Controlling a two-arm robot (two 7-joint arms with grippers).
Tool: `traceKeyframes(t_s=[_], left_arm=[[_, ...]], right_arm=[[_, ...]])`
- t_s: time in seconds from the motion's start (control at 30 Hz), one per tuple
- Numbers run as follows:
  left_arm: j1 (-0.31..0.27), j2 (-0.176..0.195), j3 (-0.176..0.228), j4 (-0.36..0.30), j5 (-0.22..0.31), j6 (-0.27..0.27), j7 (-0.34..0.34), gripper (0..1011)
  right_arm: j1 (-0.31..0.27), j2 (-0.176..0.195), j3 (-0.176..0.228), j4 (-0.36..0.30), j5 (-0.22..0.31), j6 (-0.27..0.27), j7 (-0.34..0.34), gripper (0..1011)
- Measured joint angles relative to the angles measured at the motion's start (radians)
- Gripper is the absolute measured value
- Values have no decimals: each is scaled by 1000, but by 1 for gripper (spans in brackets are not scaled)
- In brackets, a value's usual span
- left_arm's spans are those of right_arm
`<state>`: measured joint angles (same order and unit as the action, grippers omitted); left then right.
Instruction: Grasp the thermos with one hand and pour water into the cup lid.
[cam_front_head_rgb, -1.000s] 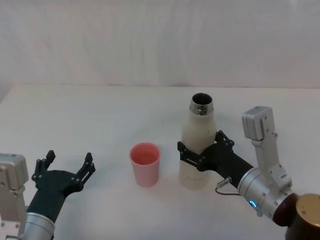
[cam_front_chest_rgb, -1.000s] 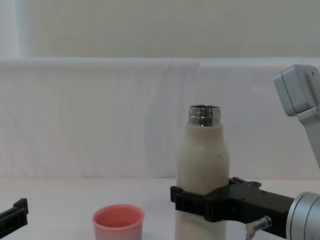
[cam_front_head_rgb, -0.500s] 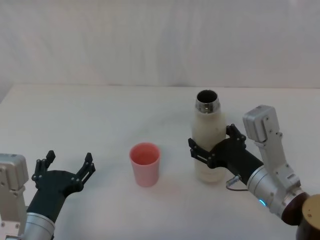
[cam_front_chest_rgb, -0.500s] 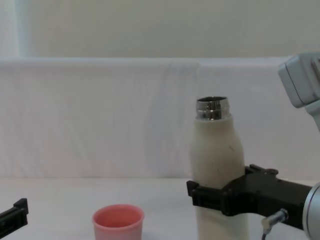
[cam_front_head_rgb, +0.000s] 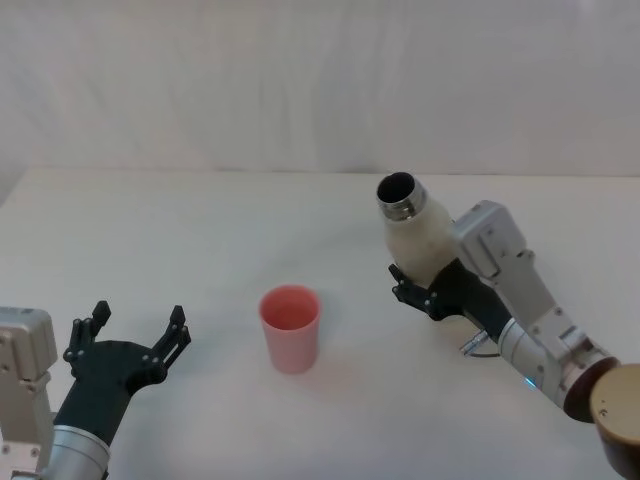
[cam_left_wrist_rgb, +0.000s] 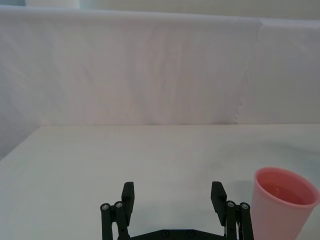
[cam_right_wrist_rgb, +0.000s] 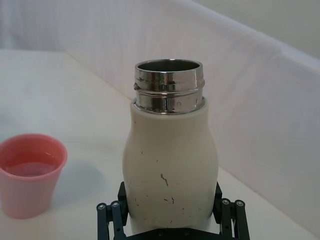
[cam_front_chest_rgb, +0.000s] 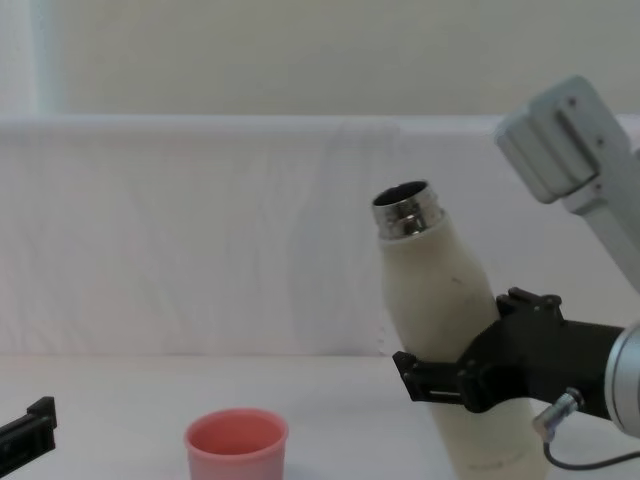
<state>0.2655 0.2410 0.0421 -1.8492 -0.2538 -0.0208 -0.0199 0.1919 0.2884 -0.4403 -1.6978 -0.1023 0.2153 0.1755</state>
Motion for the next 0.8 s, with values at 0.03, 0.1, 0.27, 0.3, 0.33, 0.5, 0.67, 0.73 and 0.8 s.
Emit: traceKeyframes(t_s=[0.03, 0.1, 0.27, 0.3, 0.33, 0.5, 0.67, 0.73, 0.8], left_arm=[[0, 0, 0, 0, 0, 0, 0, 1001], [0, 0, 0, 0, 0, 0, 0, 1001], [0, 0, 0, 0, 0, 0, 0, 1001], [0, 0, 0, 0, 0, 0, 0, 1001], [0, 0, 0, 0, 0, 0, 0, 1001], [0, 0, 0, 0, 0, 0, 0, 1001], [0, 0, 0, 0, 0, 0, 0, 1001], [0, 0, 0, 0, 0, 0, 0, 1001], [0, 0, 0, 0, 0, 0, 0, 1001]], right_arm=[[5, 1, -4, 0, -13, 4, 0, 957], [13, 3, -13, 1, -34, 11, 0, 957], [43, 7, -45, 7, -105, 34, 10, 957], [50, 7, -54, 9, -123, 41, 13, 957], [54, 7, -59, 11, -133, 45, 16, 957], [74, 5, -88, 22, -194, 63, 28, 957], [86, 3, -104, 31, -232, 72, 35, 957], [97, 3, -119, 37, -268, 78, 39, 957], [101, 4, -128, 39, -287, 81, 41, 957]])
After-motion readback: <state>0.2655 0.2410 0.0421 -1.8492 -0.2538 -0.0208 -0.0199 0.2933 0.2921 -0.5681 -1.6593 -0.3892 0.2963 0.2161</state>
